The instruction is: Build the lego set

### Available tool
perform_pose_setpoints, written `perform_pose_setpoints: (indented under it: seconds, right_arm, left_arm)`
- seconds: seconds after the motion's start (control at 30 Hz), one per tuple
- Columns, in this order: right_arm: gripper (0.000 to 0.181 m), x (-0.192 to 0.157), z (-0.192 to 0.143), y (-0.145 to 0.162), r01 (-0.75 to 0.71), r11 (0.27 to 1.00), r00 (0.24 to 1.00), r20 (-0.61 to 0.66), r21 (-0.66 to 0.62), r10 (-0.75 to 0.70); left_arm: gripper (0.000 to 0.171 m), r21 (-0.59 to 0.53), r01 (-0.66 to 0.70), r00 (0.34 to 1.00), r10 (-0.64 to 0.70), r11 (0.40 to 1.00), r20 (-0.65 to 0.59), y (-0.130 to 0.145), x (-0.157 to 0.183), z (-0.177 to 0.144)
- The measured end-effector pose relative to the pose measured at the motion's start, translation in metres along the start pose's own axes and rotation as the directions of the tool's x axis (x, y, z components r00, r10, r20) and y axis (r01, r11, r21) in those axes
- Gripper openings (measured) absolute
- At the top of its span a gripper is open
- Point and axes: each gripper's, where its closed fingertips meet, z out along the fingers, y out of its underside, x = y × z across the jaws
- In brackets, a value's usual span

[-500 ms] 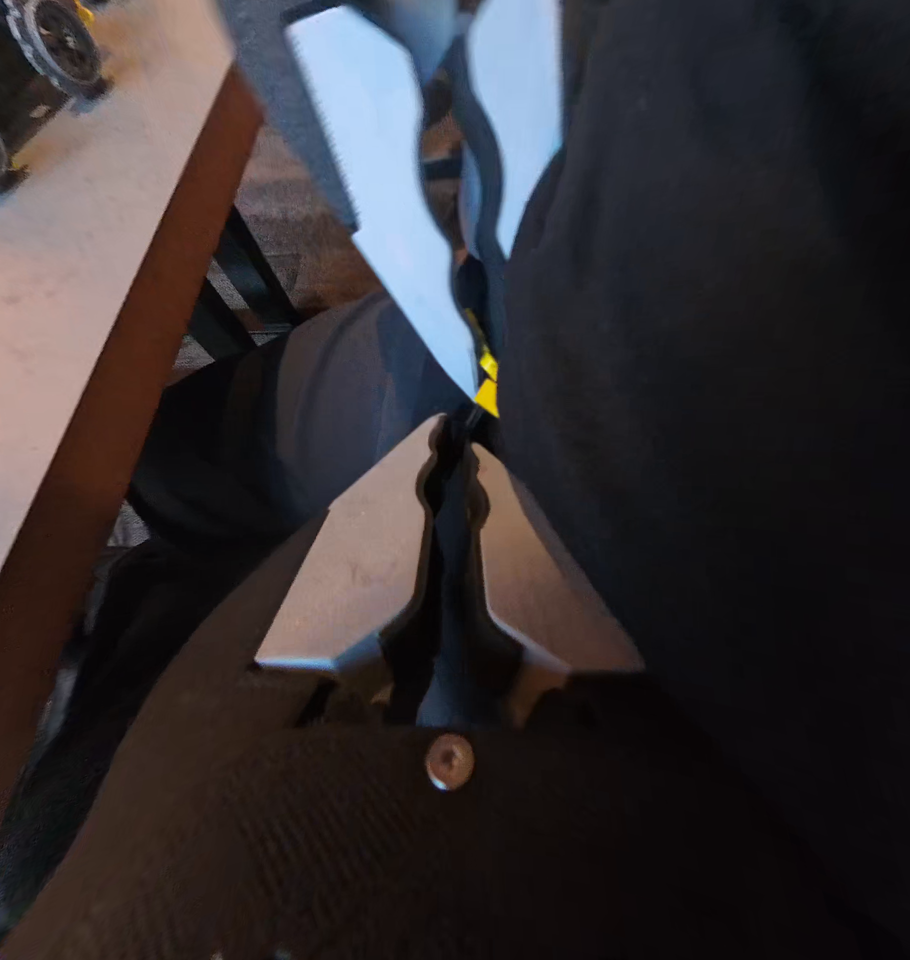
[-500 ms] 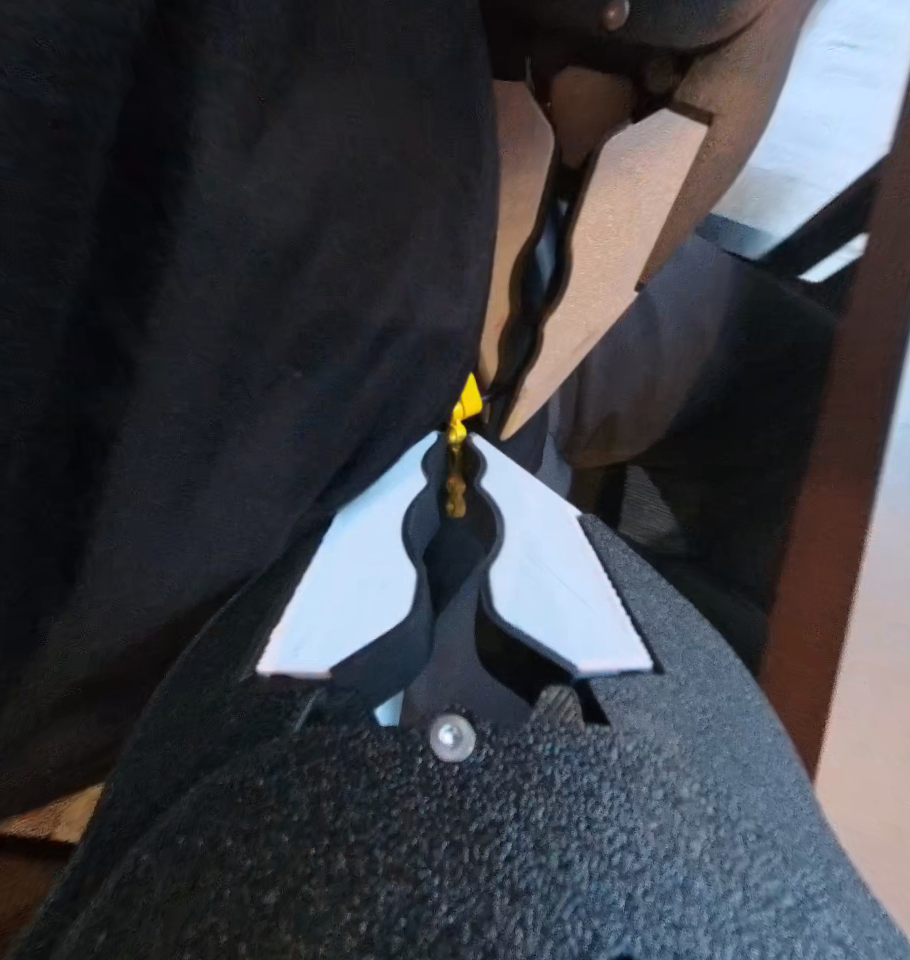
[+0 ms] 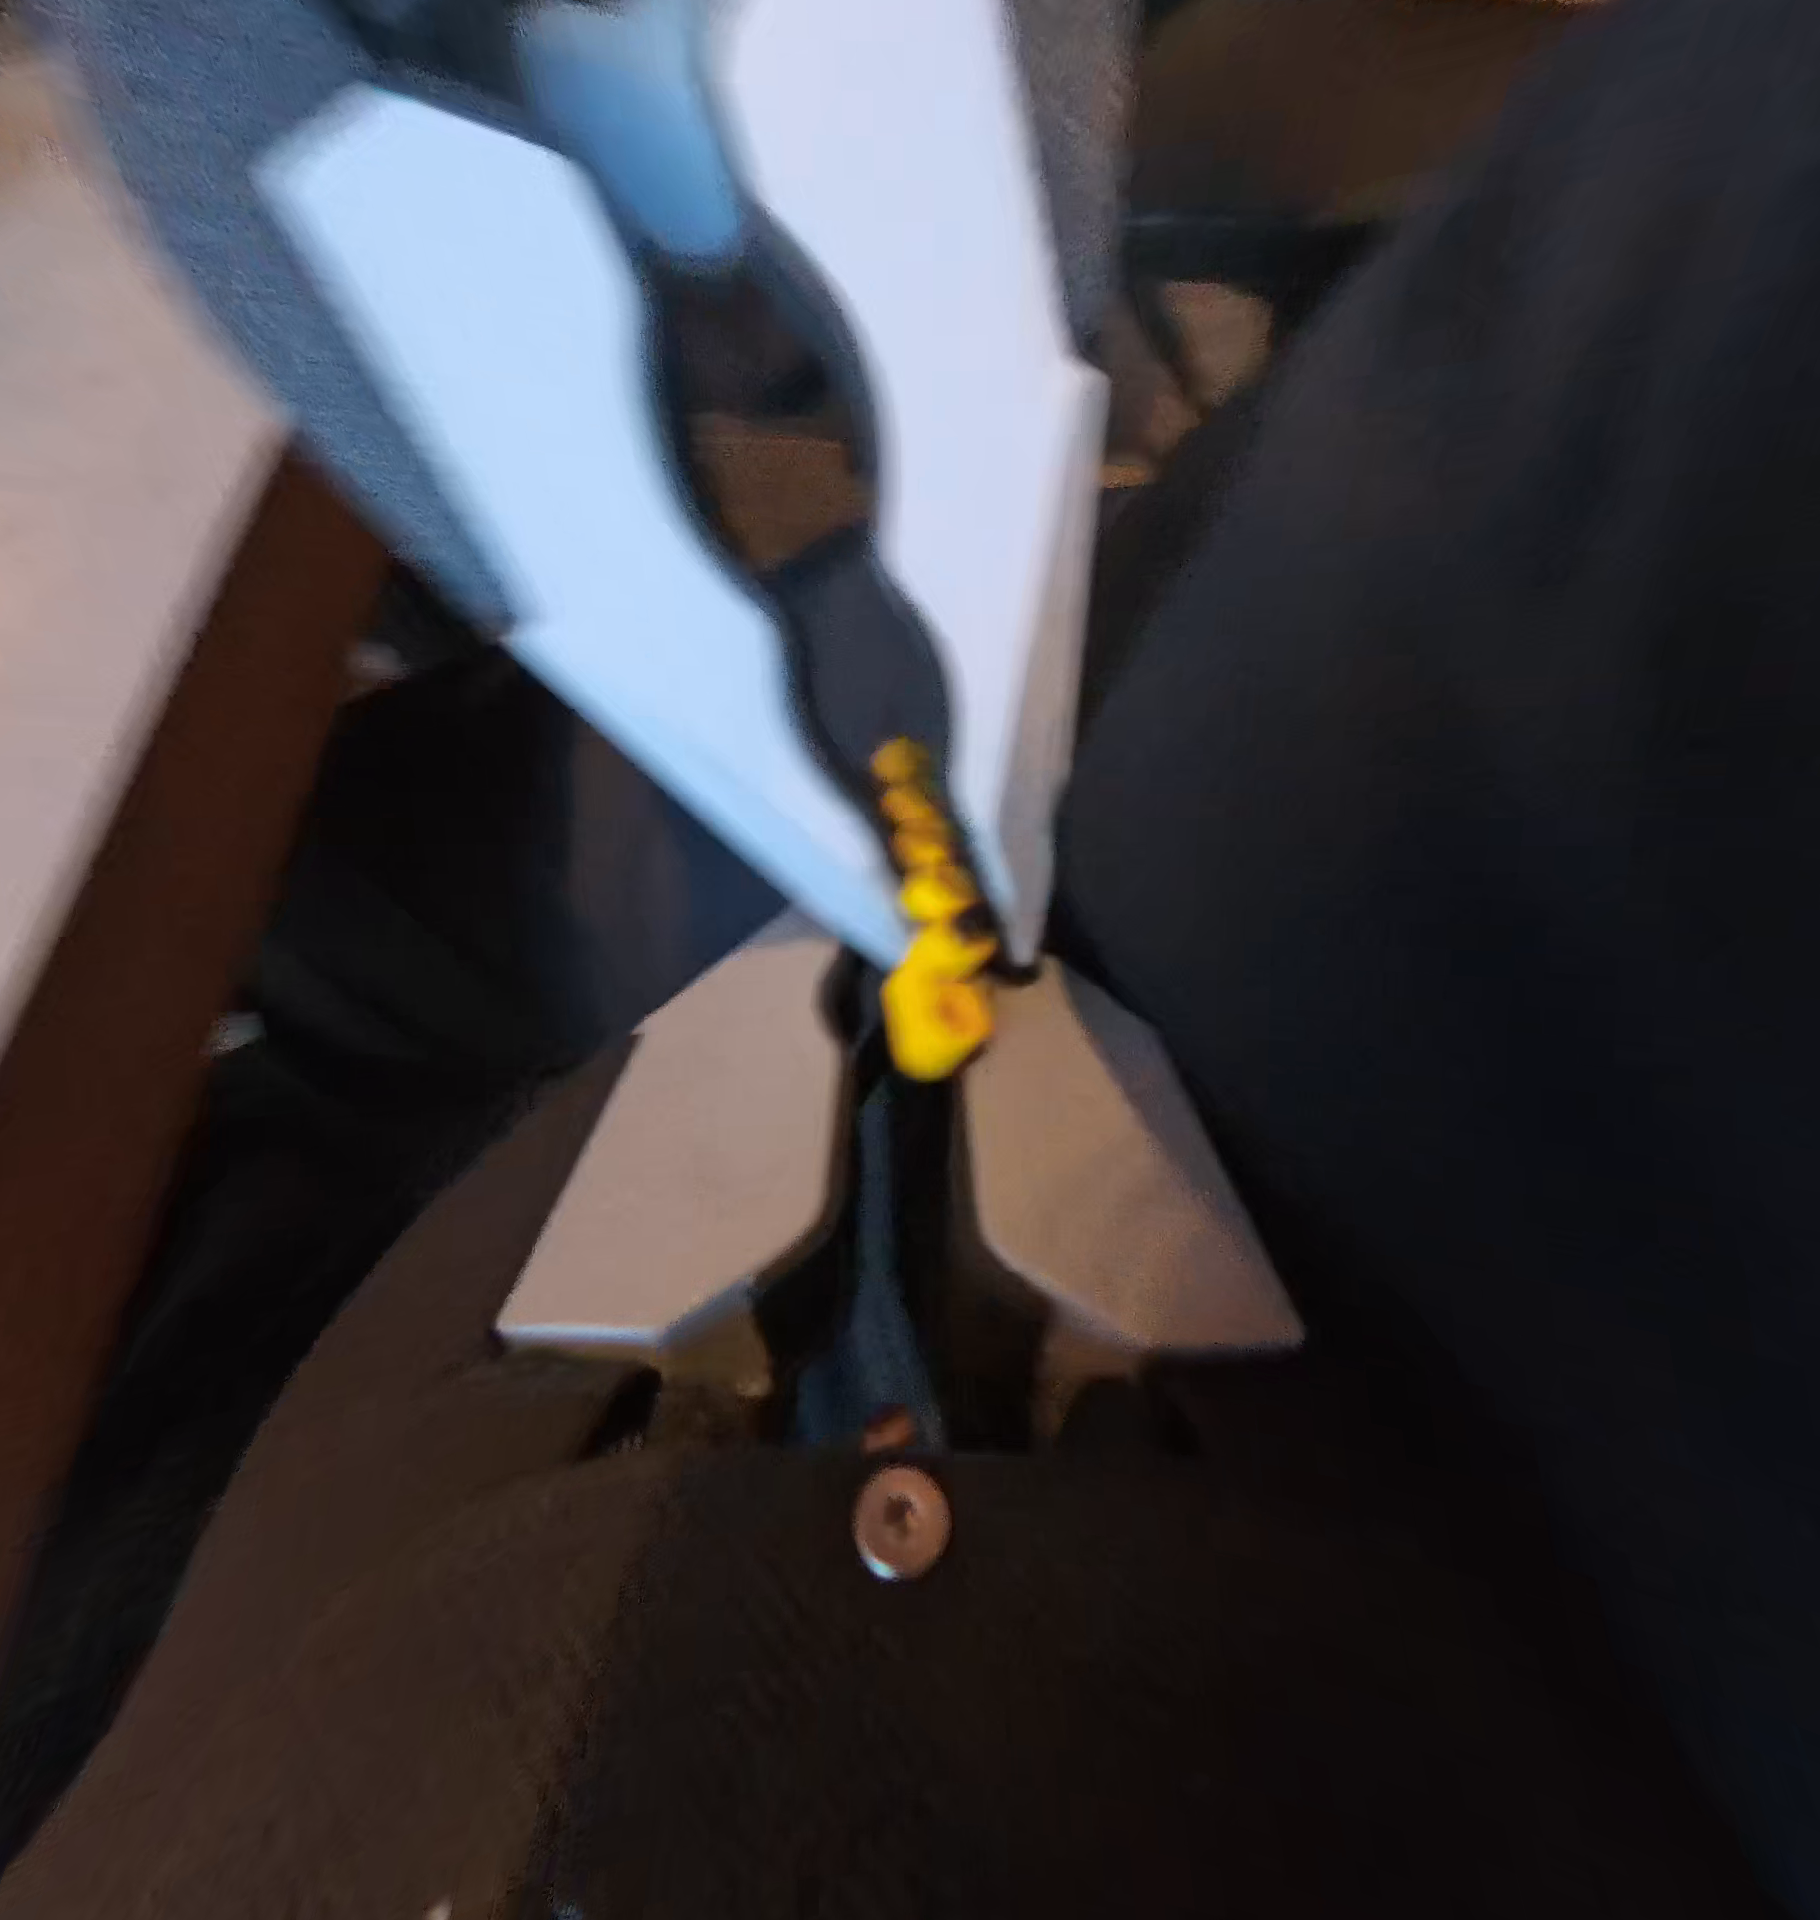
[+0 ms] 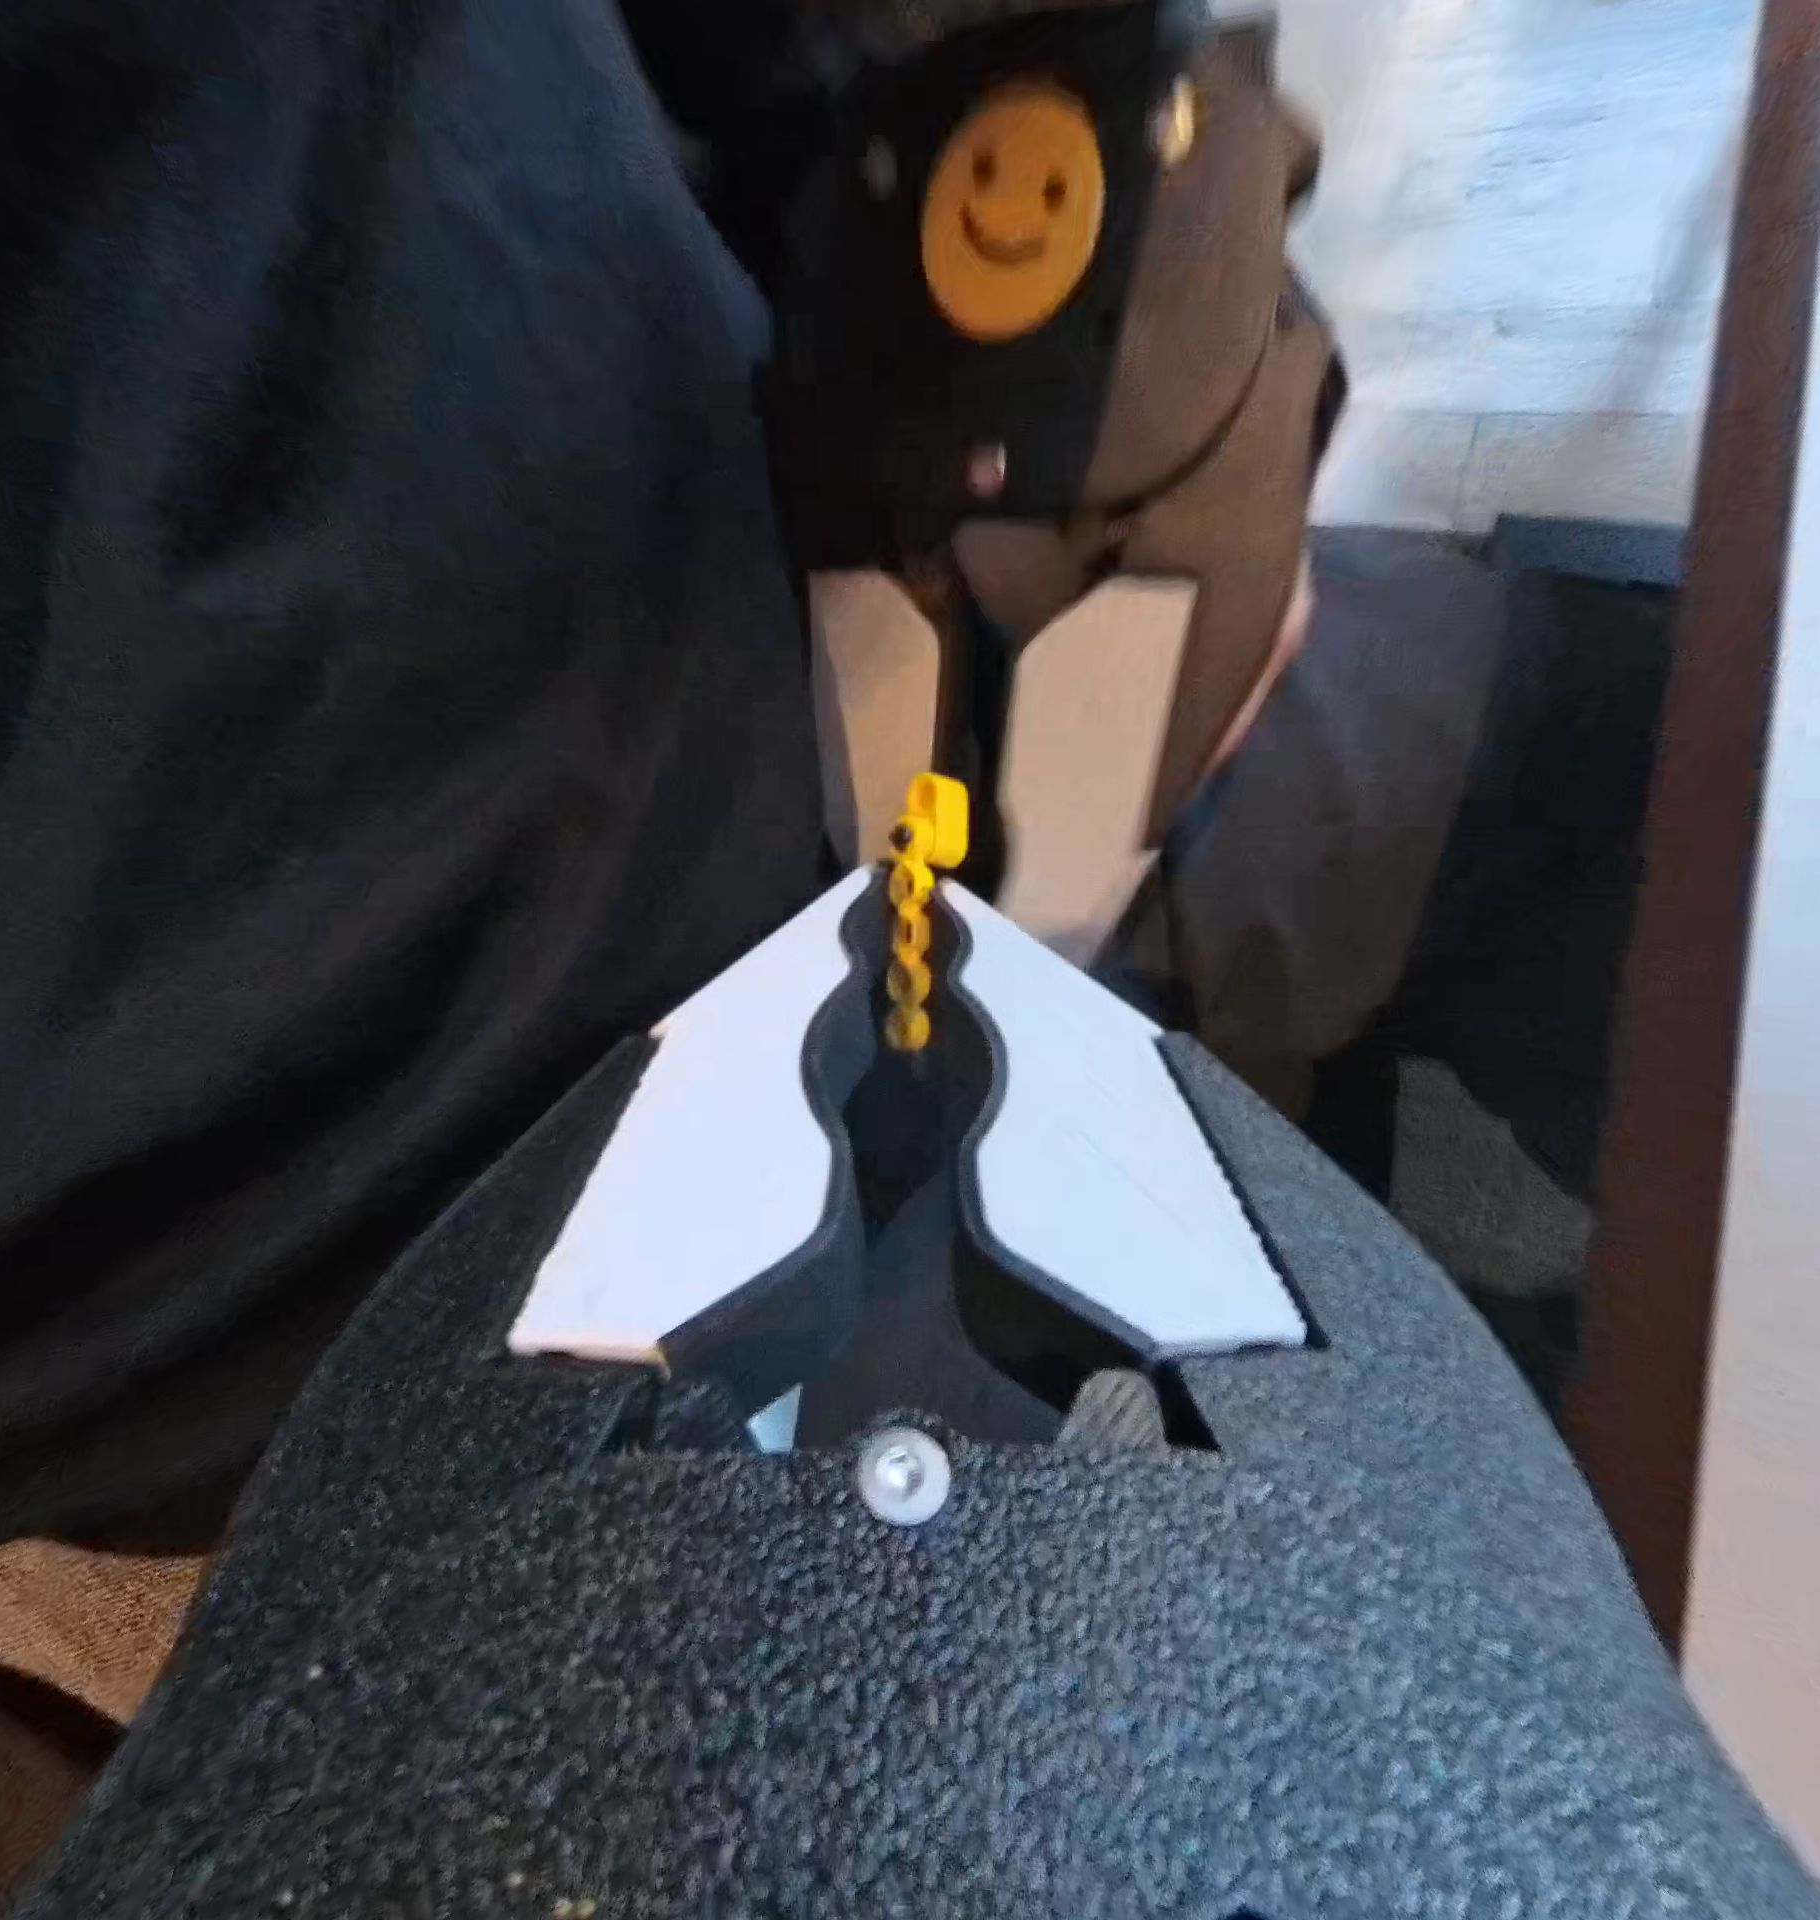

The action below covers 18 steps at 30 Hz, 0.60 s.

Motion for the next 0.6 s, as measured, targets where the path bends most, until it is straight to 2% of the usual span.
perform_pose_setpoints:
  seconds: [0.03, 0.1, 0.17, 0.3, 0.37, 0.47, 0.5, 0.53, 0.57, 0.6]
  right_arm:
    - [0.005, -0.006, 0.002, -0.005, 0.021, 1.0, 0.999, 0.029, -0.004, -0.021]
    - [0.006, -0.004, 0.0, -0.011, 0.072, 0.997, 0.997, -0.025, -0.008, -0.072]
    - [0.006, -0.003, -0.002, -0.008, 0.089, 0.995, 0.995, -0.032, -0.033, -0.09]
    - [0.006, -0.01, -0.002, -0.006, -0.002, 1.0, 0.994, 0.108, -0.026, 0.005]
    - [0.005, -0.012, 0.003, -0.007, -0.059, 0.998, 0.986, 0.153, -0.015, 0.06]
    - [0.005, -0.007, 0.012, -0.004, -0.144, 0.989, 0.974, 0.175, -0.015, 0.145]
    - [0.006, -0.004, 0.012, -0.003, -0.177, 0.984, 0.972, 0.158, 0.005, 0.174]
    - [0.006, -0.007, 0.009, -0.005, -0.208, 0.977, 0.967, 0.156, 0.039, 0.199]
    - [0.006, -0.014, 0.005, -0.01, -0.22, 0.971, 0.968, 0.146, 0.093, 0.205]
    - [0.006, -0.019, 0.003, -0.014, -0.23, 0.961, 0.972, 0.091, 0.153, 0.218]
  left_arm:
    - [0.0, 0.004, -0.032, 0.999, 0.032, 0.999, -0.016, -0.002, 0.008, -0.004]
    - [0.001, 0.004, -0.005, 0.998, 0.004, 1.0, 0.057, -0.003, 0.001, -0.017]
    - [0.0, 0.022, 0.048, 0.998, -0.049, 0.999, 0.031, -0.002, 0.002, -0.022]
    - [0.0, -0.097, -0.136, 0.987, 0.143, 0.986, 0.075, 0.006, -0.003, -0.026]
    - [0.0, -0.117, -0.212, 0.972, 0.221, 0.97, 0.074, 0.006, -0.002, -0.025]
    - [0.0, -0.251, -0.378, 0.9, 0.418, 0.891, 0.126, 0.011, -0.01, -0.029]
    - [0.001, -0.268, -0.348, 0.91, 0.392, 0.898, 0.135, 0.014, -0.01, -0.032]
    - [0.001, -0.177, -0.199, 0.969, 0.221, 0.964, 0.112, 0.012, -0.001, -0.033]
    - [0.001, -0.006, 0.079, 0.997, -0.079, 0.997, 0.014, 0.003, 0.014, -0.033]
    - [0.001, 0.128, 0.324, 0.945, -0.314, 0.937, -0.091, -0.006, 0.021, -0.037]
